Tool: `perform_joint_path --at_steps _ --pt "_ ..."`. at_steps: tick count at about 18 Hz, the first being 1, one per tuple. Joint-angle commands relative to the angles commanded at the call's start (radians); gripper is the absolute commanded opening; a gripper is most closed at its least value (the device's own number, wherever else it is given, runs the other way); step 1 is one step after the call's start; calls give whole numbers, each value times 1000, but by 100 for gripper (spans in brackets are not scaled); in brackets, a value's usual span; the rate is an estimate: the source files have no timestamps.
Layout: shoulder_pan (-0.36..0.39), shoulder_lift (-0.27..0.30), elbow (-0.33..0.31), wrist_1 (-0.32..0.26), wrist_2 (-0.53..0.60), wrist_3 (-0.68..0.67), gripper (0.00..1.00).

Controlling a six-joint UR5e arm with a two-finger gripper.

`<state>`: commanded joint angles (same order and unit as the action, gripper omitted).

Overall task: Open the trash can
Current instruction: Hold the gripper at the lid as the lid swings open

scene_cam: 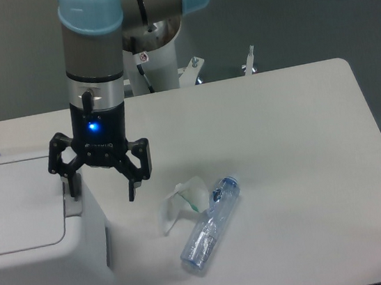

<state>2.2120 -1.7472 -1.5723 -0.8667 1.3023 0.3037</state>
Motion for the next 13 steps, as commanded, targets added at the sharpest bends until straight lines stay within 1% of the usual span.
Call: perform_joint_path --at_steps 8,11,13 --pt "0 0 0 0 2 -2 100" --pt "2 5 23 0 0 0 100" --pt "6 6 52 -2 3 8 100"
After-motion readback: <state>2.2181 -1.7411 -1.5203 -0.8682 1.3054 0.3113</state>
